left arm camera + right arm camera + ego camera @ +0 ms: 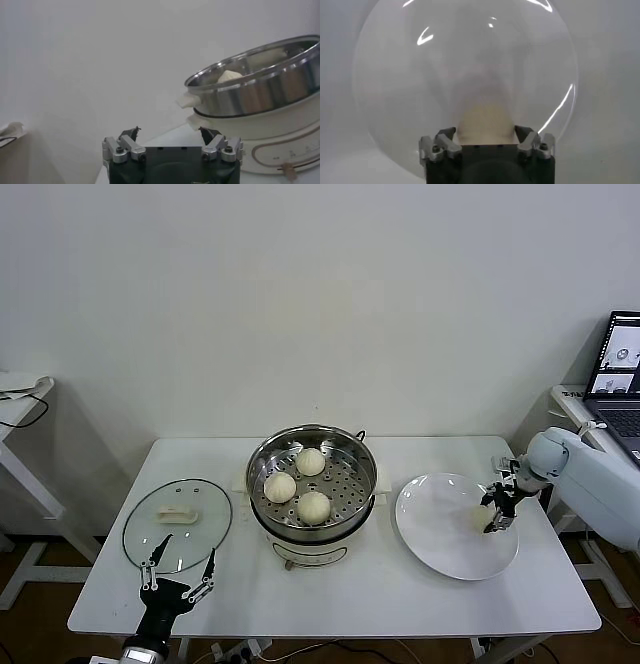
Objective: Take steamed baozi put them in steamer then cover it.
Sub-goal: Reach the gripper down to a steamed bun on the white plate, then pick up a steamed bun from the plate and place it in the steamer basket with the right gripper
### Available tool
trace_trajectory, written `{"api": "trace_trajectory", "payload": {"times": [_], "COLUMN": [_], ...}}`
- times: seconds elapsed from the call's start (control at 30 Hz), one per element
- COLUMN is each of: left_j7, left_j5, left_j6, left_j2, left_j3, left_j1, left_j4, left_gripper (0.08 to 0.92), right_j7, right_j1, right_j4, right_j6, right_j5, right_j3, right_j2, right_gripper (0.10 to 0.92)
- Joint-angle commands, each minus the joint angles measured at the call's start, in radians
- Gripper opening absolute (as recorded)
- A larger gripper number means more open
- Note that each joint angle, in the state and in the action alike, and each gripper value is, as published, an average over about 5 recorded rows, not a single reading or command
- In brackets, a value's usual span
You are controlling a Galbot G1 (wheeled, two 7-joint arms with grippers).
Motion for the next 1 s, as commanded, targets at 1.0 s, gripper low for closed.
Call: {"api": "trace_trajectory", "payload": {"times": [1.0], "left_j7": [-0.005], "left_j5": [0.002], "left_j6": [0.009], "left_j2": [0.002], "left_j3": [0.024], "left_j1": [-0.011], "left_j4": [-0.012], "left_gripper": [0.823], "right_j7": [-0.129], "right_j1": [0.770], "right_j4": [0.363], "right_j6": [-0.120], "right_j5": [0.519], "right_j3": [-0.640], "right_j2": [0.459], "right_gripper": [0.643]}}
